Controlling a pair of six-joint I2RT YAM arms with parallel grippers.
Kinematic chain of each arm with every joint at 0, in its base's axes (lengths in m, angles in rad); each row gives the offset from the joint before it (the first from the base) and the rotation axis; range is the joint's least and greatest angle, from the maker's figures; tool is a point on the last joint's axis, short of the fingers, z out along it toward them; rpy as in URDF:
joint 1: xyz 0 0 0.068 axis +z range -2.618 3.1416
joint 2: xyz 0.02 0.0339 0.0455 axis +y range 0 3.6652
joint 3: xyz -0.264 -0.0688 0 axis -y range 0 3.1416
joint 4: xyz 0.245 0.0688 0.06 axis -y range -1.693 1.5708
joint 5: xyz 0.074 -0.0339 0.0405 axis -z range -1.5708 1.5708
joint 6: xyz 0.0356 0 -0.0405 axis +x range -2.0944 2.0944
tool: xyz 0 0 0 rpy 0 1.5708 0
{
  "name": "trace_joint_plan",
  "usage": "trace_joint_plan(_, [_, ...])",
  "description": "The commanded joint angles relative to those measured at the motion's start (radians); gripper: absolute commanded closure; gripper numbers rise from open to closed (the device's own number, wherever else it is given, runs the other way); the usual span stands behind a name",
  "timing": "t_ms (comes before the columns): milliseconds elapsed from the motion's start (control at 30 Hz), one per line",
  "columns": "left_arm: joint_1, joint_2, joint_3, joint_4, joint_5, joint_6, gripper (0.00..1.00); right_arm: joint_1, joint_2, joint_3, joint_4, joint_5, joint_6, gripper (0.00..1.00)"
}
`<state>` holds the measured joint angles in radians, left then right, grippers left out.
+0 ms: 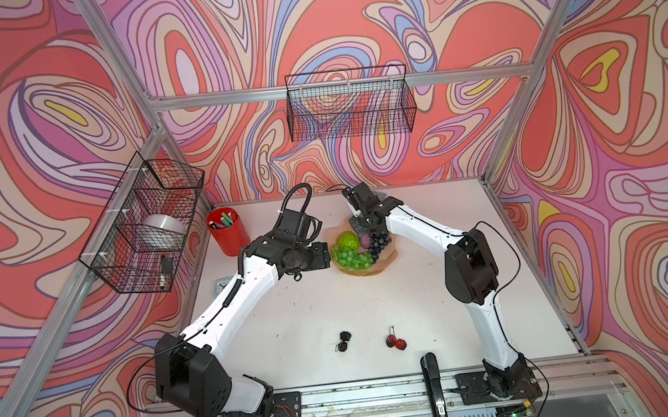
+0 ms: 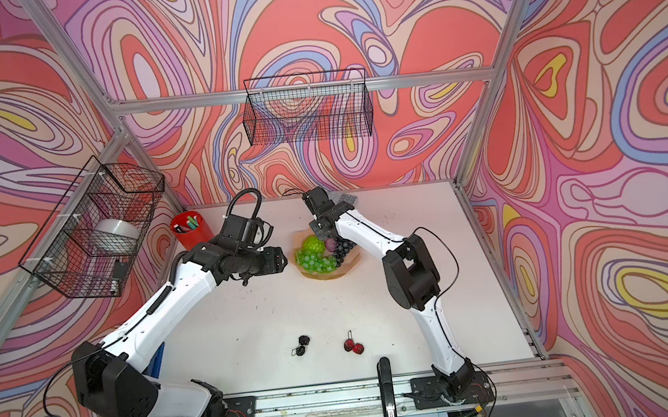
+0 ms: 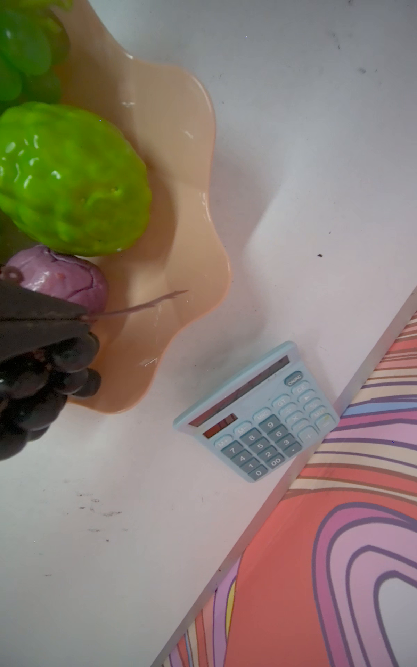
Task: Place and organize the fake fruits in the fruit bowl
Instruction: 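Lower the dark grapes into the bowl beside the purple fruit with right gripper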
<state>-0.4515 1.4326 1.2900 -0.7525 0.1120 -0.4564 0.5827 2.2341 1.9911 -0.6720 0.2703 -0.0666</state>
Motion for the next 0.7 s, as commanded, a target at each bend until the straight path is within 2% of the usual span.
trace_joint_plan(0, [0.007,-0.009,0.005,-0.025,0.001,0.011,0.27,0.009,0.038,0.034,-0.004,-0.016,-0.016,1.0])
trace_joint_plan(233, [0.011,-0.018,0.003,-0.03,0.002,0.009,0.27,0.009,0.075,0.081,-0.02,-0.016,-0.027,1.0])
trace_joint_plan(400, [0.011,-0.018,0.006,-0.03,0.005,0.007,0.26,0.009,0.088,0.081,-0.024,-0.016,-0.033,0.84])
trace_joint_plan(500, [0.011,-0.02,0.01,-0.034,0.004,0.005,0.26,0.008,0.085,0.083,-0.028,-0.024,-0.025,0.69])
trace_joint_plan(667, [0.011,-0.029,0.015,-0.045,-0.005,0.005,0.26,0.009,0.065,0.079,-0.021,-0.075,-0.009,0.66])
